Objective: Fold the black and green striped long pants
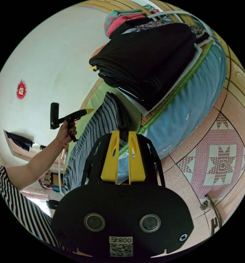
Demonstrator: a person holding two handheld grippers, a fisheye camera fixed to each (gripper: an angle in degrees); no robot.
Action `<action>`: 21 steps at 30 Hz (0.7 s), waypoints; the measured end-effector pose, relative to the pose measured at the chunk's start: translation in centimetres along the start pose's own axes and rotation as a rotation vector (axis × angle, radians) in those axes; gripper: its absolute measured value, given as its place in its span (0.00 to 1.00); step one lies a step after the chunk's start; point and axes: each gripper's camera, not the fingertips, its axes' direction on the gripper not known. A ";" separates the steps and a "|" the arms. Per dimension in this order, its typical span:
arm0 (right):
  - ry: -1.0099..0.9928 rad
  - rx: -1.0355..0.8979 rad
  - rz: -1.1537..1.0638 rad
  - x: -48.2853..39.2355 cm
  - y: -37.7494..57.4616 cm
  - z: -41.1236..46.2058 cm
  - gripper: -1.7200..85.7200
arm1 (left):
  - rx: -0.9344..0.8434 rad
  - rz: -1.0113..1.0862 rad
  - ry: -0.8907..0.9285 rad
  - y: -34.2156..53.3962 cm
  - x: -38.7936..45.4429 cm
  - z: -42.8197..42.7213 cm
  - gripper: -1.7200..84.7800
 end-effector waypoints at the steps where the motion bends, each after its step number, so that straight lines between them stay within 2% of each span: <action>1: 0.009 -0.002 -0.019 -0.2 -0.2 -0.2 0.09 | -0.008 0.004 -0.004 -1.5 -0.4 0.7 0.12; 12: -0.051 -0.022 -0.007 2.2 -1.0 -0.5 0.08 | -0.186 0.049 0.000 -11.0 -2.7 6.8 0.16; 16: -0.070 -0.021 -0.003 2.6 -1.1 -0.4 0.08 | -0.186 0.069 0.046 -12.3 -3.1 6.7 0.12; 17: -0.072 -0.022 0.000 2.6 -1.2 -0.4 0.08 | -0.209 0.086 0.147 -12.6 -3.1 7.0 0.10; 21: -0.089 -0.022 0.002 2.6 -1.3 -0.4 0.08 | -0.192 0.042 0.177 -13.0 -3.0 6.6 0.07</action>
